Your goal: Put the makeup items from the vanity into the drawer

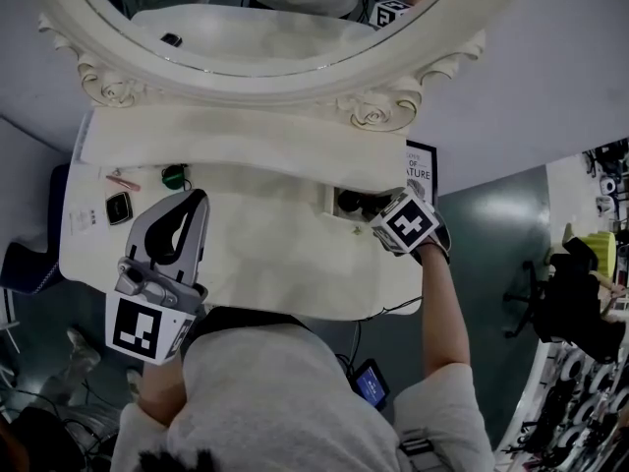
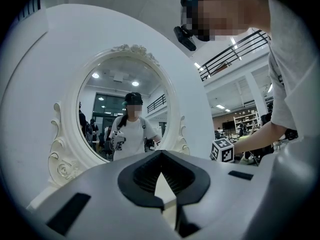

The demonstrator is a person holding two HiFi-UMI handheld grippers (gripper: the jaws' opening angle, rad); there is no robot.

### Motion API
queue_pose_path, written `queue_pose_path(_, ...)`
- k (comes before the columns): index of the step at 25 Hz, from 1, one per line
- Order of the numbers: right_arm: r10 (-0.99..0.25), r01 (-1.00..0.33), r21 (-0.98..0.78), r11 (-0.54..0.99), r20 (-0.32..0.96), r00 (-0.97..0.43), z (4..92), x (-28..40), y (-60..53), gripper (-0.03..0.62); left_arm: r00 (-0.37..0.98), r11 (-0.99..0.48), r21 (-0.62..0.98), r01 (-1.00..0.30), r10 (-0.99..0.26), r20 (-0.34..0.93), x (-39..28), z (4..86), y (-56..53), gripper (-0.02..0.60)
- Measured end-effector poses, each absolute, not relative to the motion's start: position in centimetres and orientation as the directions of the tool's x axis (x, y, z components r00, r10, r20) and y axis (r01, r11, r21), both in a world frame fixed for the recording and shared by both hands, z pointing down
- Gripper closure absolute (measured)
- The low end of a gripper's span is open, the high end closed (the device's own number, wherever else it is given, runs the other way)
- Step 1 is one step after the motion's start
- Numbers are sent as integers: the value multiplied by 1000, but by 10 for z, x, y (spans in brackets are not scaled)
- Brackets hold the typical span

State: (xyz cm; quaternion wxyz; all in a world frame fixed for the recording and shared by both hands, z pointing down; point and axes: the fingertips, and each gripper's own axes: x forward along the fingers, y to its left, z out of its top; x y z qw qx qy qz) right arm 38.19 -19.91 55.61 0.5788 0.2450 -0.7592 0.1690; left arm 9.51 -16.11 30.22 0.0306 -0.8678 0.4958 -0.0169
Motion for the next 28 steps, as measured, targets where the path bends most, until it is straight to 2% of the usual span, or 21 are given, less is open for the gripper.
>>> queue_pose_path(6, -160, -619, -19, 785, 959, -233, 555, 380, -202, 500, 498, -498, -56, -866, -867, 7, 91, 308, -161, 566)
queue_pose_path(19, -167, -645, -45, 763, 950, -263, 556, 383, -202, 497, 495, -494, -64, -867, -869, 13, 88, 308, -154, 566)
queue_pose_path(22, -169, -661, -65, 747, 944, -284, 555, 382, -201, 487, 504, -507, -82, -858, -862, 53, 83, 316, -146, 566)
queue_pose_path(28, -209, -693, -75, 717, 926, -316, 551, 379, -200, 476, 482, -481, -71, -874, -876, 5, 75, 303, -143, 566)
